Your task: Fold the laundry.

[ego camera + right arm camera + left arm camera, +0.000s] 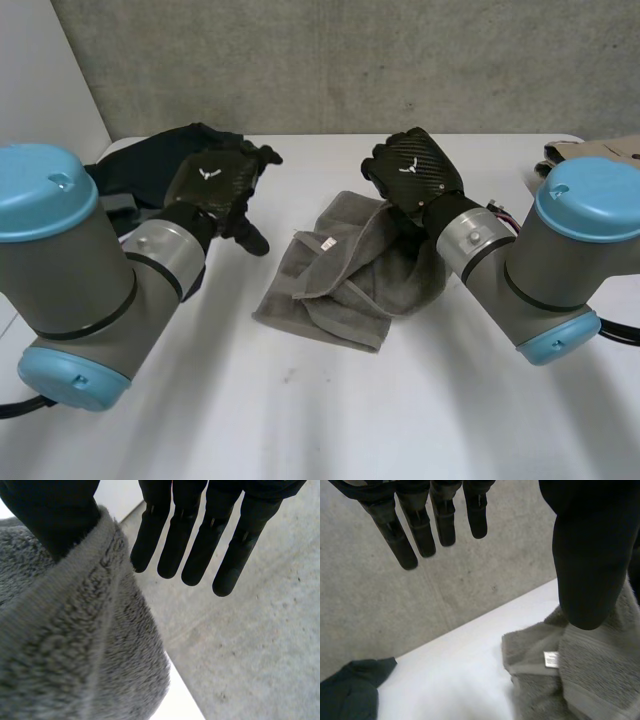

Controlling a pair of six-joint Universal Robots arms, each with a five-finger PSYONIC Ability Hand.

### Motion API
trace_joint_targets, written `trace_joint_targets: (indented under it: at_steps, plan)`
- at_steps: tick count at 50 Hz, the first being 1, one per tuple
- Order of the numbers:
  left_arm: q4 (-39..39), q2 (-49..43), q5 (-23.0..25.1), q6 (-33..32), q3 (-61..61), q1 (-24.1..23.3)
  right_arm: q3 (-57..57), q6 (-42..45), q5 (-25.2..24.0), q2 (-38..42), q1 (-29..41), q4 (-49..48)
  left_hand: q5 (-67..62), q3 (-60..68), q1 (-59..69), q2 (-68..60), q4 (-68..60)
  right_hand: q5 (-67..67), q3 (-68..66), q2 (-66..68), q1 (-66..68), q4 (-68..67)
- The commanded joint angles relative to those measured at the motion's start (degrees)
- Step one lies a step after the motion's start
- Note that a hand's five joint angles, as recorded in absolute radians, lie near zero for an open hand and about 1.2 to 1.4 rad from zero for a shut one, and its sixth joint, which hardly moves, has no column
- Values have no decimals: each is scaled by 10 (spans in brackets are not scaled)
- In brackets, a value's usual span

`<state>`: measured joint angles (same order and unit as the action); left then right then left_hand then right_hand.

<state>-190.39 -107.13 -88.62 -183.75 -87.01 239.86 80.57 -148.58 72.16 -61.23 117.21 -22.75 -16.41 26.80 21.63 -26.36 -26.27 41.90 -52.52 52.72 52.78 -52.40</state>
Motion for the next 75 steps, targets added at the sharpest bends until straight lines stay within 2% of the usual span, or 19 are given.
trace_joint_targets:
  at_steps: [1, 7, 9, 17, 22, 30, 33, 38, 39, 40, 42, 43, 47, 50, 51, 56, 62, 69, 75]
  plan:
    - [26, -48, 3, 53, -4, -27, 9, 2, 67, -6, 5, 24, 86, -90, -38, 86, 85, 110, -104, 102, 101, -105]
    - [27, -87, 5, 93, 1, -34, 13, -20, 72, -24, 7, 63, 106, -110, -59, 106, 105, 150, -144, 142, 141, -145]
    - [27, -102, 5, 95, 7, -40, 14, -49, 70, -26, 10, 80, 123, -127, -75, 123, 122, 280, -274, 272, 271, -275]
    - [27, -144, 4, 145, 53, -66, 14, -151, 69, -49, 14, 104, 123, -127, -75, 123, 122, 281, -275, 273, 272, -276]
    - [25, -155, 4, 201, 72, -69, 21, -178, 70, -65, 25, 114, 117, -120, -69, 116, 115, 281, -275, 273, 272, -276]
    - [27, -190, -3, 219, 117, -83, 37, -189, 73, -76, 48, 117, 88, -92, -40, 88, 87, 281, -275, 273, 272, -276]
    - [24, -198, -2, 219, 122, -83, 46, -201, 73, -78, 51, 119, -11, 7, 59, -11, -12, 281, -275, 273, 272, -276]
    - [-5, -213, -3, 213, 139, -80, 57, -222, 72, -89, 46, 119, -535, 531, 583, -535, -536, 281, -275, 273, 272, -276]
    - [-12, -213, -8, 212, 140, -80, 57, -225, 72, -90, 44, 119, -536, 532, 584, -536, -537, 277, -270, 268, 268, -272]
    - [-17, -211, -12, 212, 140, -79, 57, -229, 73, -91, 44, 122, -536, 532, 584, -536, -537, -40, 46, -48, -49, 45]
    - [-23, -204, -26, 210, 141, -73, 59, -231, 74, -92, 43, 128, -536, 532, 584, -536, -537, -370, 376, -378, -378, 374]
    - [-23, -203, -31, 205, 140, -71, 60, -231, 76, -93, 43, 136, -536, 532, 584, -536, -537, -419, 425, -427, -428, 424]
    - [-24, -168, -44, 181, 131, -63, 65, -229, 77, -115, 41, 207, -536, 532, 584, -536, -537, -419, 425, -427, -428, 424]
    - [-26, -136, -42, 152, 121, -57, 74, -232, 82, -143, 11, 262, -536, 532, 584, -536, -537, -419, 425, -427, -428, 424]
    - [-27, -130, -42, 147, 120, -55, 85, -237, 82, -153, -20, 282, -536, 532, 584, -536, -537, -419, 425, -427, -428, 424]
    - [-28, -107, -42, 111, 113, -38, 128, -296, 77, -182, -86, 298, -536, 532, 584, -536, -537, -419, 425, -427, -428, 424]
    - [-26, -99, -42, 106, 112, -27, 185, -339, 74, -178, -100, 284, -536, 532, 584, -536, -537, -419, 425, -427, -428, 424]
    - [-26, -79, -42, 109, 112, -21, 174, -394, 75, -71, -88, 207, -536, 532, 584, -536, -537, -419, 425, -427, -428, 424]
    - [-24, -57, -42, 110, 106, -21, 97, -464, 78, 9, -21, 157, -536, 532, 584, -536, -537, -366, 372, -374, -375, 371]
